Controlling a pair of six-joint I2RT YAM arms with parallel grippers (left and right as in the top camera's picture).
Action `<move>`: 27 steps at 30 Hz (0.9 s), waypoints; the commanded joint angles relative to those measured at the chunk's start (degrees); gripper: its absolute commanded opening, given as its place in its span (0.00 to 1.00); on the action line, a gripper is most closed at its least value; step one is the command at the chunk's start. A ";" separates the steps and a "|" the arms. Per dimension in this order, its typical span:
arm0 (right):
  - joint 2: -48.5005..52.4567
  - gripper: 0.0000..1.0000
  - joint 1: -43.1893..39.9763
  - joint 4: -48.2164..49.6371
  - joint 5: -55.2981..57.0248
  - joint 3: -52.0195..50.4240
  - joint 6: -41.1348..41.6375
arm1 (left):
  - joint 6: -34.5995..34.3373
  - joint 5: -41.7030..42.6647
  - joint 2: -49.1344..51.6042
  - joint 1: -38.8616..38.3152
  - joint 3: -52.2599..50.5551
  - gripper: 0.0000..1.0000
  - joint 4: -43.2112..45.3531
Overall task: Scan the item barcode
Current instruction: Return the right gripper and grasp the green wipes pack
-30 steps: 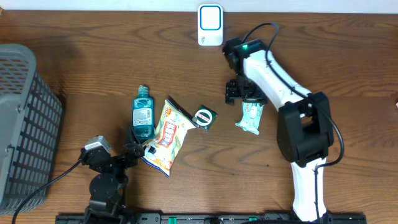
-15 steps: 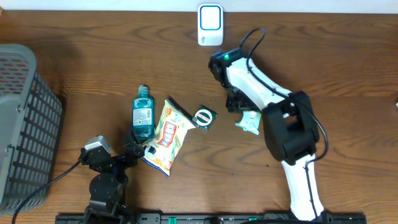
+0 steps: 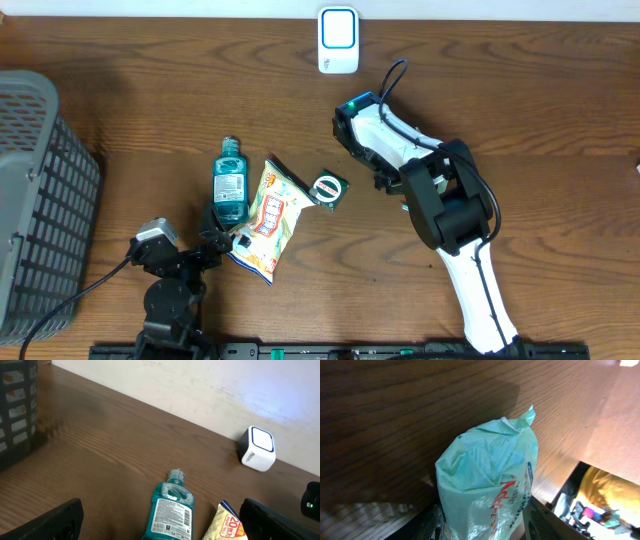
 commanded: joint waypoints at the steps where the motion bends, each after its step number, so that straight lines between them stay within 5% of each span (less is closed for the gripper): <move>1: 7.93 0.43 -0.59 4.90 -9.86 -2.73 0.83 | -0.35 -0.33 -0.09 0.07 -1.01 0.98 -1.42; 6: 7.96 0.01 -0.59 5.51 -12.50 -3.02 0.83 | -0.35 -0.33 -0.09 0.07 -1.01 0.98 -1.42; 17: 4.02 0.01 -0.68 7.13 -24.74 1.70 -18.32 | -0.35 -0.33 -0.09 0.07 -1.01 0.98 -1.42; 27: -10.91 0.01 -2.97 8.74 -66.42 1.92 -60.43 | -0.33 -0.33 -0.09 0.07 -1.01 0.98 -1.42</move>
